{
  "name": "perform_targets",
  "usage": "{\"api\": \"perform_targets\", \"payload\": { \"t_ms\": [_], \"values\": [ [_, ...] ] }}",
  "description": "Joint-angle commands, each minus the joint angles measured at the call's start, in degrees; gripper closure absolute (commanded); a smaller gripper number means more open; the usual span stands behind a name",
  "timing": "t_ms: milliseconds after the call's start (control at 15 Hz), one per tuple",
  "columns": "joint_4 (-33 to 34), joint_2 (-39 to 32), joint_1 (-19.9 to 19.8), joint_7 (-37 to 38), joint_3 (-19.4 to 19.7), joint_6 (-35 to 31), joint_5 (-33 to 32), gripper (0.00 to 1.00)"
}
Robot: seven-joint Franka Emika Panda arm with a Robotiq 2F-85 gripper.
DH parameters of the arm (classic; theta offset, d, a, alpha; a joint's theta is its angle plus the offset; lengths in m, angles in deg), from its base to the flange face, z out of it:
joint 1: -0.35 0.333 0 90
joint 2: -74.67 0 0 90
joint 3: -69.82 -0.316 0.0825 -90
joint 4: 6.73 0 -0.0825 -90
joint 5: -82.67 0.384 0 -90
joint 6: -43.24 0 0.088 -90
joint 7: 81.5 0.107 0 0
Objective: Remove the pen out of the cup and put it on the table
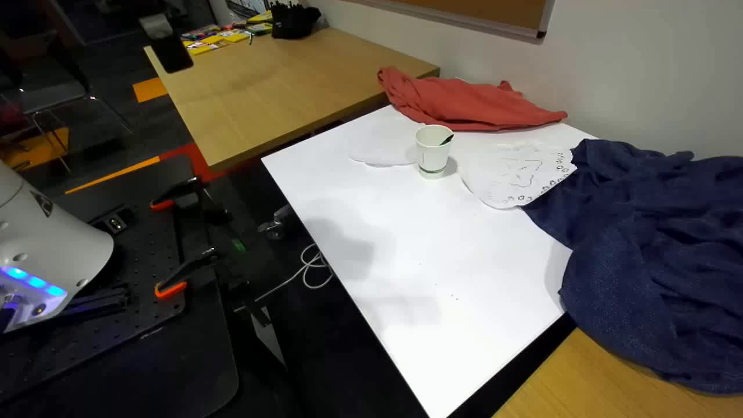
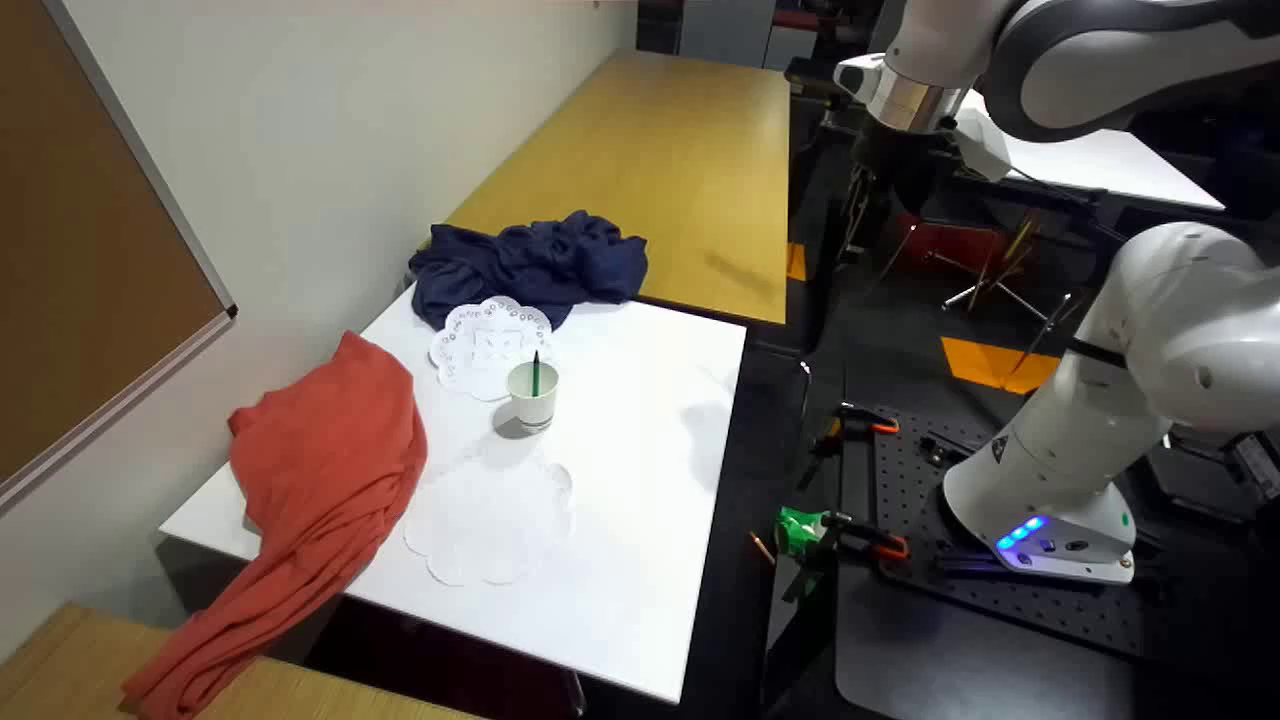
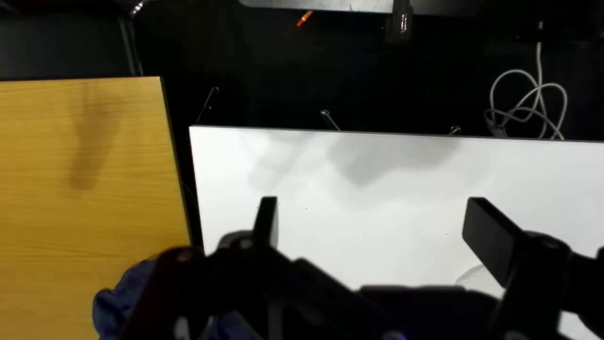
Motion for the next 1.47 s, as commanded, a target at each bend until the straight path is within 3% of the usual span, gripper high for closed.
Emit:
{"api": "perform_targets", "payload": {
  "t_ms": [0, 467, 933, 1400],
  "values": [
    [0.1, 0.0, 0.1, 0.0, 0.0, 0.2, 0.0, 0.0],
    [0.6, -1.2, 0.6, 0.6, -0.2, -0.4, 0.6, 0.0],
    [3.4, -5.8, 5.2, 2.7, -1.6, -5.4, 6.2, 0.0],
    [6.8, -16.1, 7.2, 13.3, -8.0, -15.1, 10.5, 0.0]
  ]
}}
